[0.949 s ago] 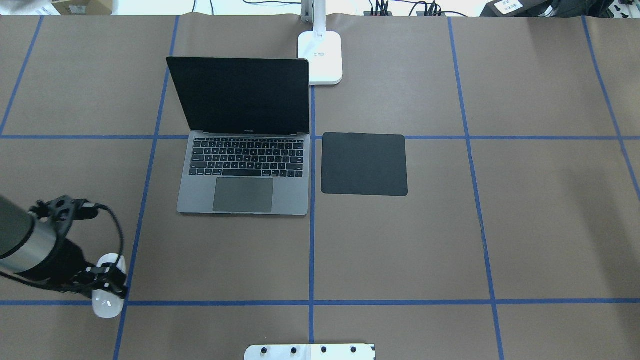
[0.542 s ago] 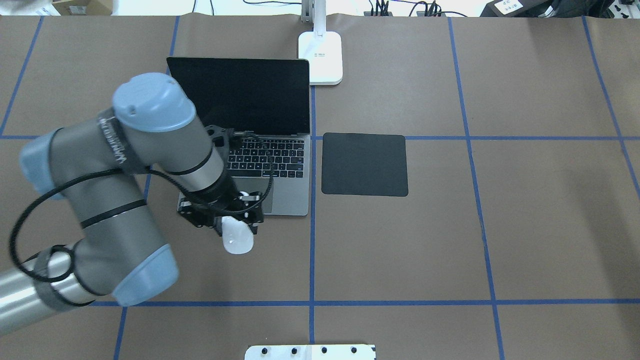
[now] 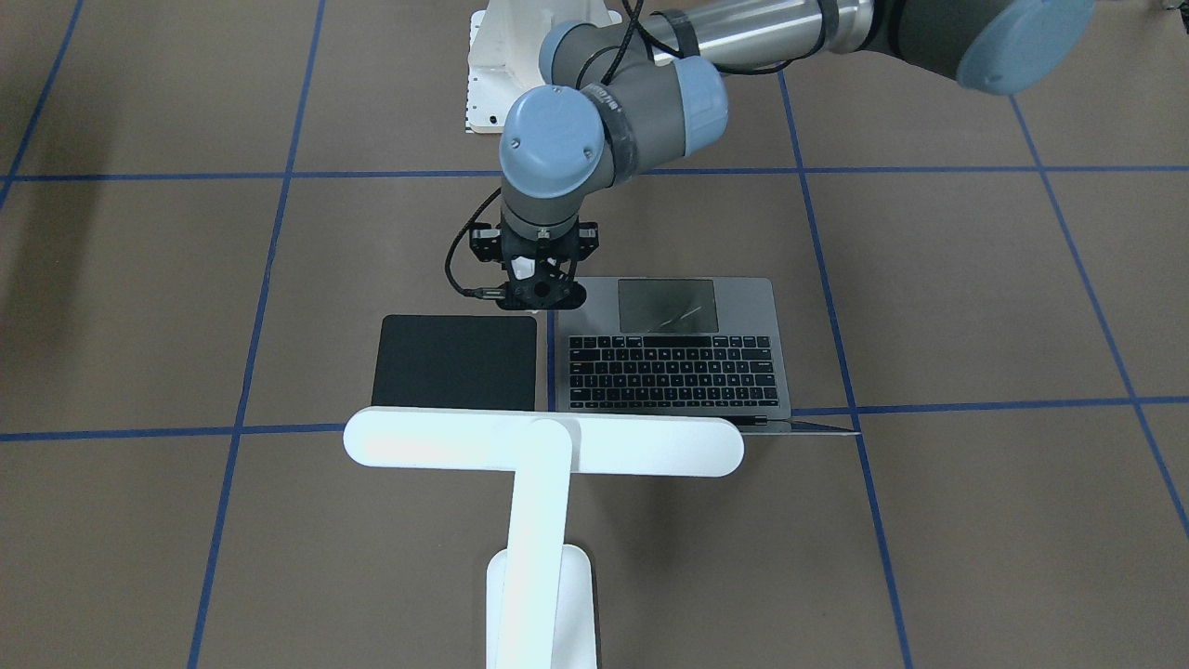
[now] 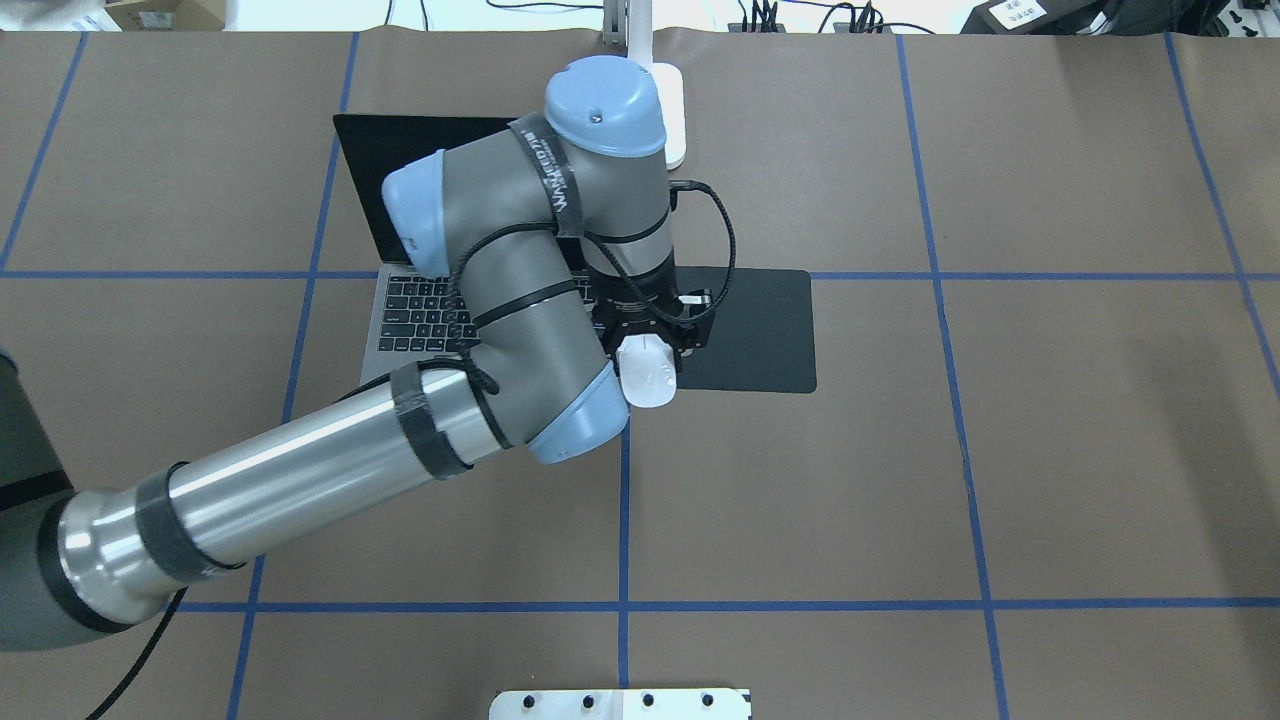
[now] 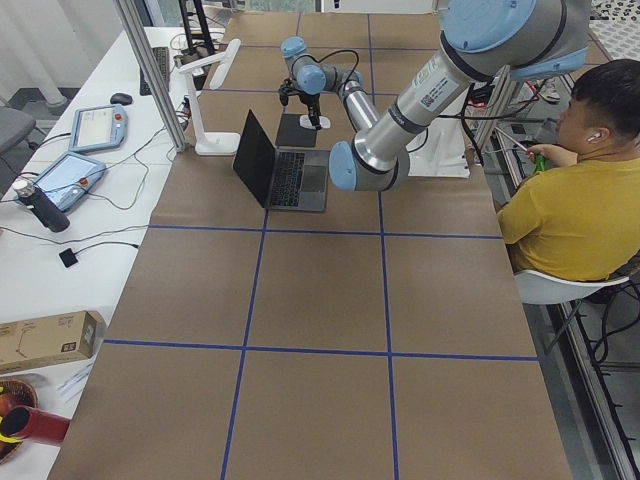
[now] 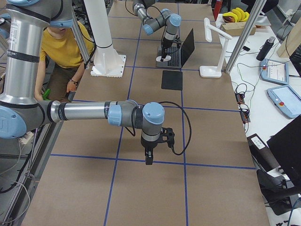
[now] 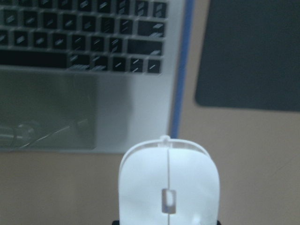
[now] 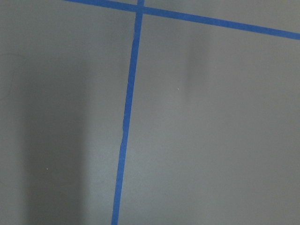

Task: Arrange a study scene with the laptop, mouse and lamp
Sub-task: 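Lower the white mouse onto the mouse pad and open the left gripper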

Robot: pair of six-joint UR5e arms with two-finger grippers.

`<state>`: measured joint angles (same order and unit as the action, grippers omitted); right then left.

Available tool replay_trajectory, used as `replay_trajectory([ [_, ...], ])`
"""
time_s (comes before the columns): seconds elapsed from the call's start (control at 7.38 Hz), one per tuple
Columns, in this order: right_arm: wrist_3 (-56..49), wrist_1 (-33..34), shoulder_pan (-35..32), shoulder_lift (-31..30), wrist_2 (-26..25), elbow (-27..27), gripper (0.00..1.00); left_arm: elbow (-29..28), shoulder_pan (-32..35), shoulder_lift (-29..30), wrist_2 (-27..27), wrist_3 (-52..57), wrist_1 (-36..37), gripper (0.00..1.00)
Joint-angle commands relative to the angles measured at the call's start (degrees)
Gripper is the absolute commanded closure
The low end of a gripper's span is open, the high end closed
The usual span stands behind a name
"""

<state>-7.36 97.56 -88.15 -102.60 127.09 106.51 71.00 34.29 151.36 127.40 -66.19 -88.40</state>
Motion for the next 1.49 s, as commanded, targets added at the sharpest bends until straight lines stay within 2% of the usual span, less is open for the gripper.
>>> replay_trajectory([
  [0.0,0.07,0.00,0.00,0.03,0.00,-0.07,0.00,-17.17,-0.01,8.67,-3.72,-0.34,-8.79,0.82],
  [0.14,0.07,0.00,0.00,0.03,0.00,-0.07,0.00,-19.48,-0.10,9.04,-5.05,-0.52,-11.34,0.81],
  [0.27,-0.02,0.00,0.00,0.03,0.09,-0.42,0.00,-26.29,-0.27,11.92,-7.06,-0.96,-16.58,0.74],
  [0.41,-0.02,0.00,0.00,0.03,0.09,-0.51,0.00,-28.88,-0.45,12.64,-7.43,-0.96,-18.81,0.59],
  [0.54,-0.02,0.00,0.00,0.03,0.09,-0.51,0.00,-28.82,-0.54,12.91,-7.43,-0.87,-18.92,0.15],
  [0.68,-0.02,0.00,0.00,0.03,0.00,-0.51,0.00,-28.73,-1.15,13.00,-7.52,-0.87,-19.01,0.01],
  [0.95,-0.02,0.00,0.00,0.03,0.00,-0.51,0.00,-26.46,-1.50,12.48,-7.52,-0.87,-18.75,0.00],
  [1.08,-0.19,-0.09,0.00,-0.06,-0.08,-0.51,0.00,-23.05,-1.33,11.43,-7.08,-0.87,-17.26,0.00],
  [1.22,-0.20,-0.09,0.00,-0.14,-0.35,-0.51,0.00,-16.05,-1.16,8.29,-6.91,-0.78,-12.99,0.00],
  [1.36,-0.20,-0.09,0.00,-0.23,-0.70,-0.60,0.00,-5.63,-0.81,3.47,-6.90,-0.52,-7.29,0.00],
])
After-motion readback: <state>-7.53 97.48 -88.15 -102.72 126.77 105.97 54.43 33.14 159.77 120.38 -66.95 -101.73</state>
